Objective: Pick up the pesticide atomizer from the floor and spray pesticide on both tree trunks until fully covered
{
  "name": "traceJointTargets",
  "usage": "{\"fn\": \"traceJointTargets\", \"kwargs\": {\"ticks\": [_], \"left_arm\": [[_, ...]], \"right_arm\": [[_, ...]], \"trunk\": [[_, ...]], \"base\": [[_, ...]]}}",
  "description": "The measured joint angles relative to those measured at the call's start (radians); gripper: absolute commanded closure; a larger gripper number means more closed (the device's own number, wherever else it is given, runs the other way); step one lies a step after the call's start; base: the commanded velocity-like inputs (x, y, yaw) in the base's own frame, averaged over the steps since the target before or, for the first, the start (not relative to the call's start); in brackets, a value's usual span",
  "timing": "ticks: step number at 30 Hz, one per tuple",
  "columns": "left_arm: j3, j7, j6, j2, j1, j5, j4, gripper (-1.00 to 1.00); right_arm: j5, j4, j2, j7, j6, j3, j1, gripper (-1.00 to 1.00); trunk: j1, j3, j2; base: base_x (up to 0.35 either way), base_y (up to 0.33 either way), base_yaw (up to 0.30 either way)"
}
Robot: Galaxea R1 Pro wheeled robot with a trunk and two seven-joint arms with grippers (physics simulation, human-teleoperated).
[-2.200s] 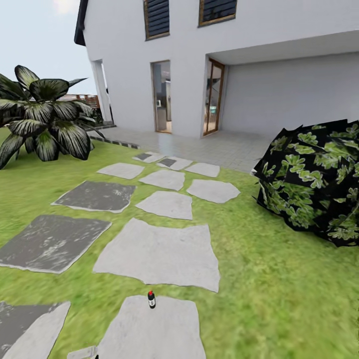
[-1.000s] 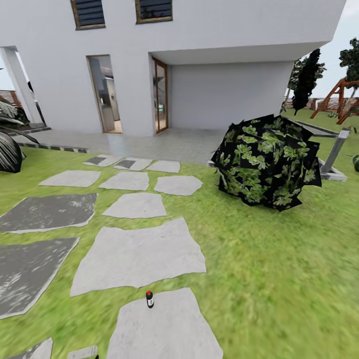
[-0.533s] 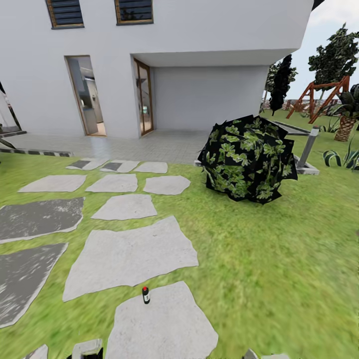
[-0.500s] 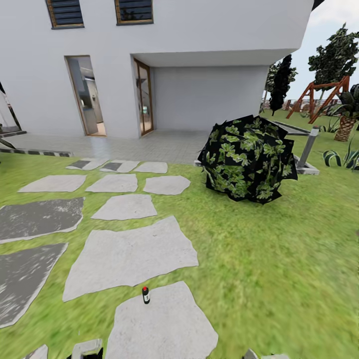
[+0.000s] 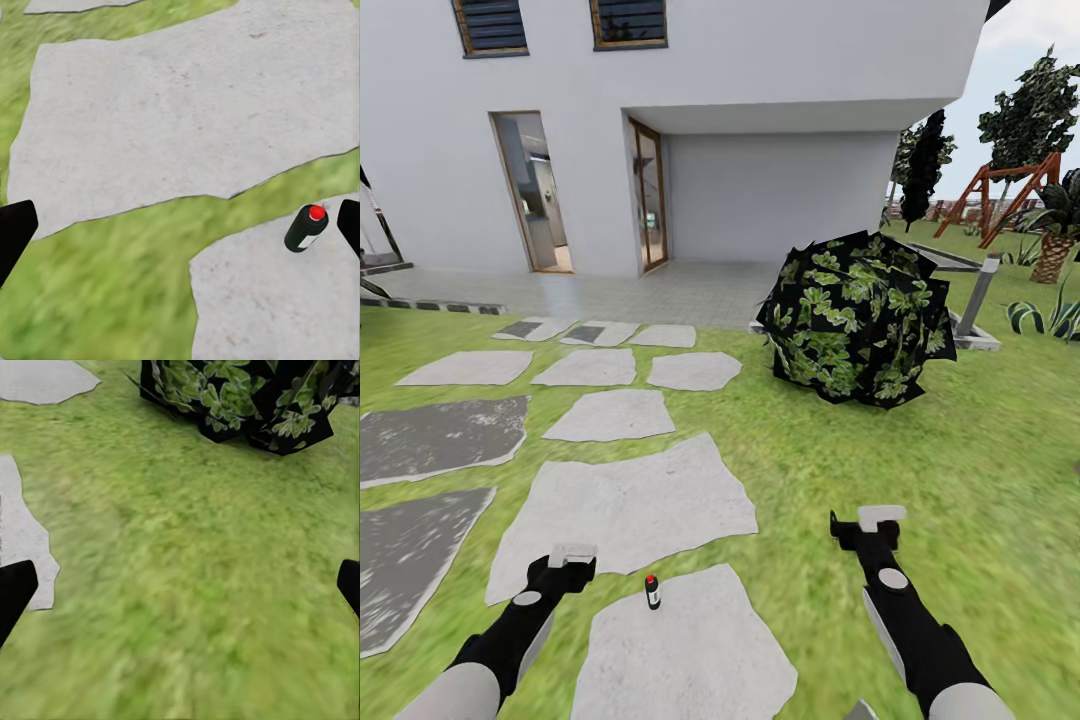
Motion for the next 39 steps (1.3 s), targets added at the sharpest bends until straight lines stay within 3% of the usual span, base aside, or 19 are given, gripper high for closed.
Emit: {"fn": "traceJointTargets", "kwargs": {"ticks": [15,22,39], "left_arm": [[0.002,-0.005,0.005,0.001,0.004,0.001,0.004,-1.00],[0.002,-0.005,0.007,0.000,0.004,0.001,0.005,-1.00],[0.004,-0.004,0.005,0.001,0.004,0.004,0.003,-1.00]], "right_arm": [[0.003,0.076,0.008,0.001,0.002,0.005,-0.018,-1.00],[0.004,0.081,0.003,0.001,0.002,0.005,-0.017,-1.00],[0.003,0.105,0.003,0.001,0.001,0.005,-0.017,-1.00]], "trunk": [[0.000,0.000,0.000],[0.000,0.001,0.000],[0.000,0.010,0.000]], "base": [[0.052,0.047,-0.014],[0.167,0.248,-0.245],[0.004,0.235,-0.289]]}}
